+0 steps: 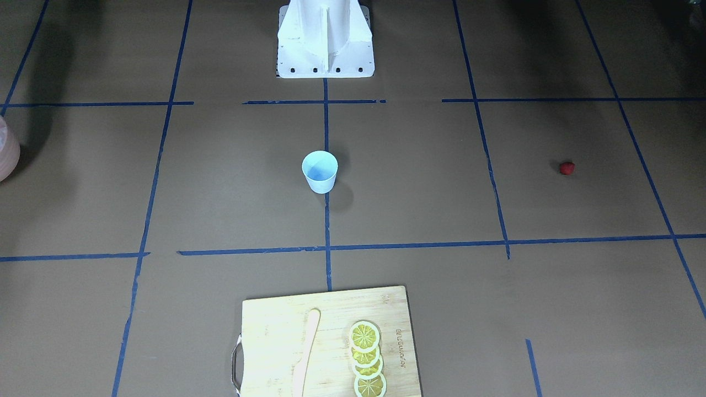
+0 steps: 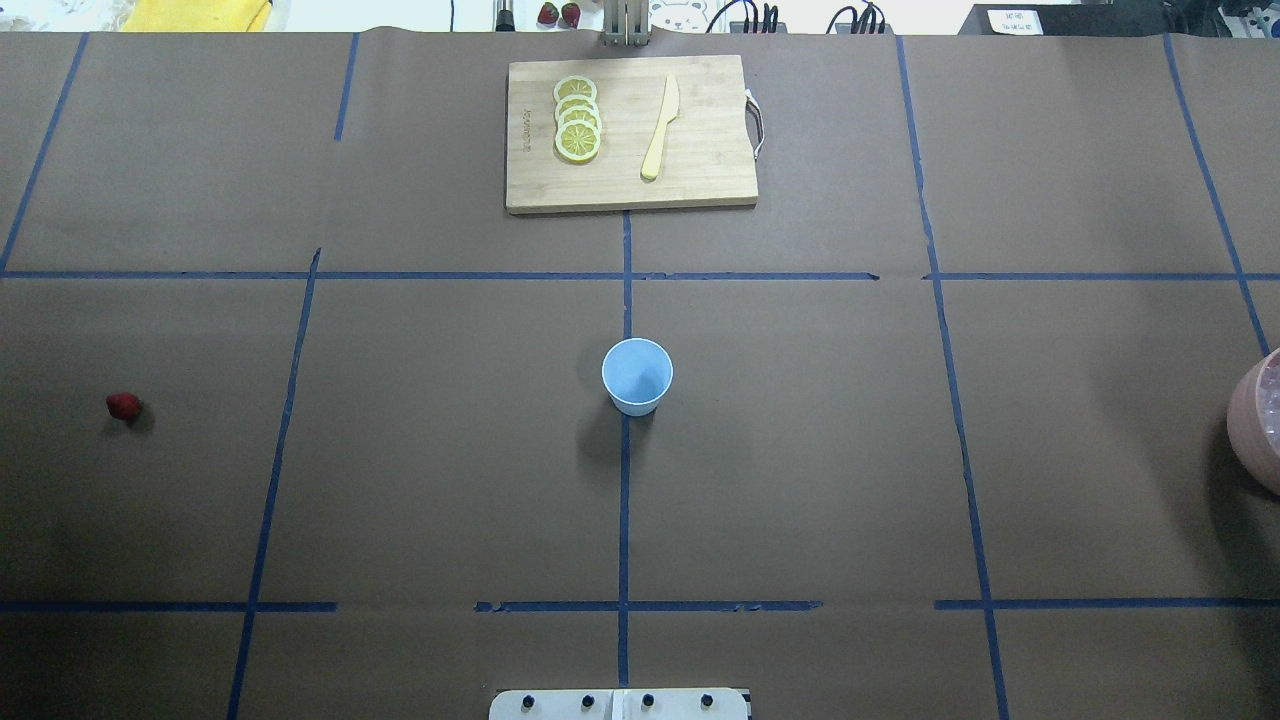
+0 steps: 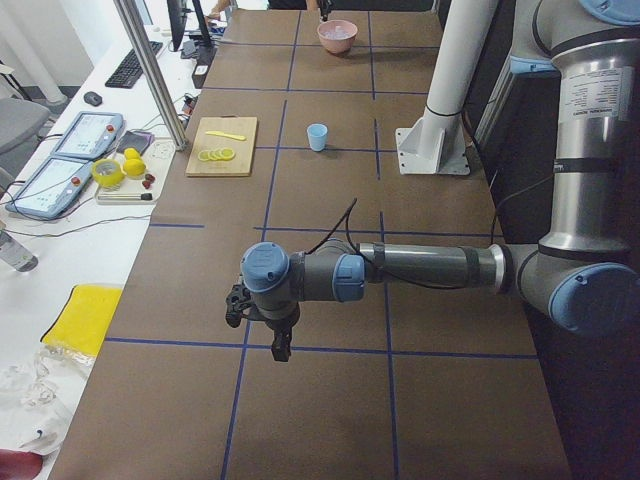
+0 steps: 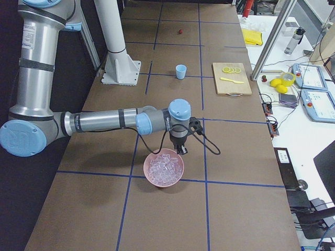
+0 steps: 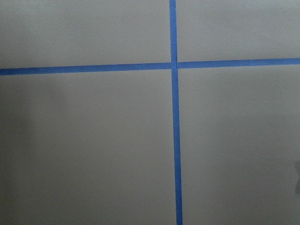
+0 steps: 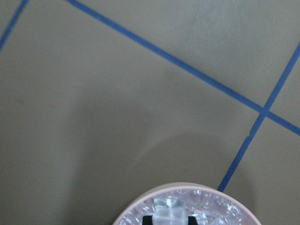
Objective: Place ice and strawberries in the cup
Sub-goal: 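Grasp an ice cube from the pink bowl with the right gripper, then carry the ice cube with the right gripper over the light blue cup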
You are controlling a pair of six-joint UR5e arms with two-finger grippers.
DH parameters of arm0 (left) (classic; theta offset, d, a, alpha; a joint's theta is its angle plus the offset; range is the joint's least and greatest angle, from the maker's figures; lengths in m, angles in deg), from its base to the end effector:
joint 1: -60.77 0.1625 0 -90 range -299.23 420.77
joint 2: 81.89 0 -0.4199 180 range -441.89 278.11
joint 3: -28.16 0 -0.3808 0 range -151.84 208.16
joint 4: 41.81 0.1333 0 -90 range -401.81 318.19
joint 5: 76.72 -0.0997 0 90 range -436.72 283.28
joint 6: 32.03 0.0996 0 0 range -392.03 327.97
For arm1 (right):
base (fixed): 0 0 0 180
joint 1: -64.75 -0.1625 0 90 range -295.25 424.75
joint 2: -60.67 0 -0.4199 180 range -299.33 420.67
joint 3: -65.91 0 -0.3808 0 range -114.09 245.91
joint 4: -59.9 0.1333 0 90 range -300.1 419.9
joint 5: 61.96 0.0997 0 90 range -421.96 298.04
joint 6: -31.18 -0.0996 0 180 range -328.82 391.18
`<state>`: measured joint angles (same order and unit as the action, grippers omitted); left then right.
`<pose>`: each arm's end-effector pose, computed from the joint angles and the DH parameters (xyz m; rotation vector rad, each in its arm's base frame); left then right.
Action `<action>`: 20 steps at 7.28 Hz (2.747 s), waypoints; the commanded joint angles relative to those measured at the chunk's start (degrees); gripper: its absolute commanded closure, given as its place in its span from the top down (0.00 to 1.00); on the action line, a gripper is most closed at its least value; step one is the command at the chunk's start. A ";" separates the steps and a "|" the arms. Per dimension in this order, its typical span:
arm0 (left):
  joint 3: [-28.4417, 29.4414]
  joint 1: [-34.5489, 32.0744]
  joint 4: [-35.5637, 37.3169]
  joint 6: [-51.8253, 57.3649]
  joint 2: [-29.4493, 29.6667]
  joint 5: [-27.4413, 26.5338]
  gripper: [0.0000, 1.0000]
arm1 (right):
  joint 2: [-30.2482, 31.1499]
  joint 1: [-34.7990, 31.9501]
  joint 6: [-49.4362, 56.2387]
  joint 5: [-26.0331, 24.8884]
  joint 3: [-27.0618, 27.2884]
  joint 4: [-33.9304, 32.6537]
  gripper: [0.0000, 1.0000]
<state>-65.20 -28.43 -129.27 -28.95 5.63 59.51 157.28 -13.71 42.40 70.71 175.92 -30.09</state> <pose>-0.0549 -0.4611 0.6479 -0.0113 0.8073 0.0523 -0.0228 -0.4404 0.5395 0.2231 -0.7488 -0.4642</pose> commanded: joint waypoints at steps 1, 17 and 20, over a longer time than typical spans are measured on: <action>0.10 0.00 0.01 0.00 0.02 0.00 1.00 | -13.04 -0.46 -1.19 0.13 5.04 -17.70 0.00; 0.11 0.09 -0.08 0.18 0.11 0.00 1.00 | -57.49 46.56 -73.19 -21.14 -15.95 -15.48 0.00; 0.19 0.09 -0.08 0.09 0.19 0.00 1.00 | -57.49 47.96 -73.10 -22.53 -21.14 -10.39 0.01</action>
<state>-65.07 -28.35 -129.35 -28.85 5.75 59.51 99.89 33.55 -30.62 49.13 156.96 -42.51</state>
